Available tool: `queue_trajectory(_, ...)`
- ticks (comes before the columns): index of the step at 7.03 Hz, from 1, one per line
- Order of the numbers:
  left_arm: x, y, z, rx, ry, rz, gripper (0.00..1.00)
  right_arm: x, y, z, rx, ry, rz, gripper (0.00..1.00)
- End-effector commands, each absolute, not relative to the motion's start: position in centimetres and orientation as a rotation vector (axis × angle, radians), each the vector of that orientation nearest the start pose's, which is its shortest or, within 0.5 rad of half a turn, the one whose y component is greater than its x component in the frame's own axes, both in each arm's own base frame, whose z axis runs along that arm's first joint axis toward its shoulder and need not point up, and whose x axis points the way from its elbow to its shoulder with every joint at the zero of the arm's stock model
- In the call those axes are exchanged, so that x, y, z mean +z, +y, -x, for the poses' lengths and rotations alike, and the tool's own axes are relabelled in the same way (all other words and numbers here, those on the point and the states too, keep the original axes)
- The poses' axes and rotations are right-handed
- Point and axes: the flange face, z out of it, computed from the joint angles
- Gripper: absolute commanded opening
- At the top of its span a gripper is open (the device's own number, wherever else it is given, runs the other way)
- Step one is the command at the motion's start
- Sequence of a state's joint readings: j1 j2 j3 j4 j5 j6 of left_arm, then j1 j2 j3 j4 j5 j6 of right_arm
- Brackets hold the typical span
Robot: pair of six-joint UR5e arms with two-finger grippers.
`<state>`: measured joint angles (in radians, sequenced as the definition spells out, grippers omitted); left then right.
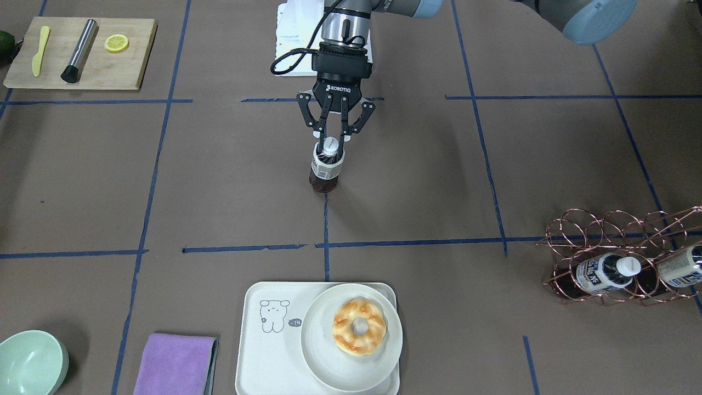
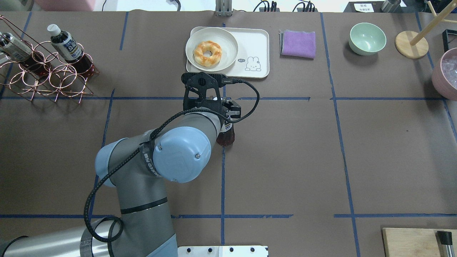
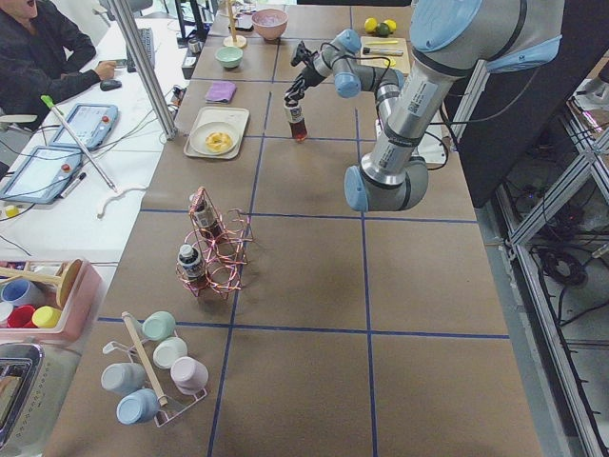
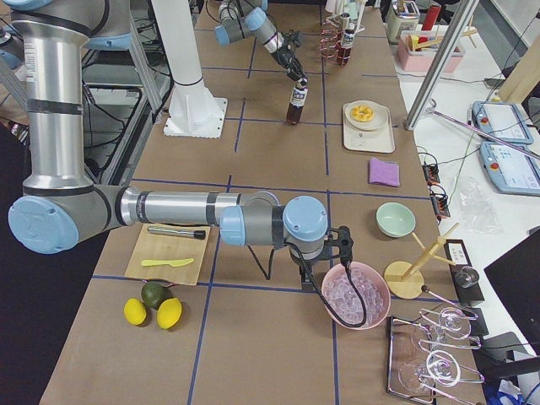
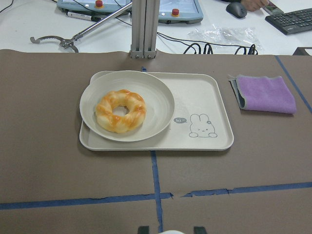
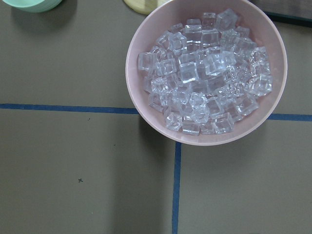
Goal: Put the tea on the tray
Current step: 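Carry the tea bottle with the left gripper to the table center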
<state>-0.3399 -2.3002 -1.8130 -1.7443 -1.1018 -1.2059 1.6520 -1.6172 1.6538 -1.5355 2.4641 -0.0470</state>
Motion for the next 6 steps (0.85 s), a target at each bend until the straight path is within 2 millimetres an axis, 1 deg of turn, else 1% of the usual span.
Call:
queue_trajectory(1,10.4,-37.1,-53.4,-0.263,0.960,-0.817,0.00,63.0,-46.9,-9.4,0.001,-0.886,-0.120,1.00)
queue_trajectory(4,9.9,-36.8,-52.7,-0.264,0.969,-0.825,0.00,62.9,-46.7,-9.4,0.002,-0.888,-0.121,1.00)
queue_trajectory(6,11.7,-37.2,-52.6,-0.231,0.891,-0.875,0.00,62.8,-46.7,-9.4,0.001,-0.888,-0.123,1.00)
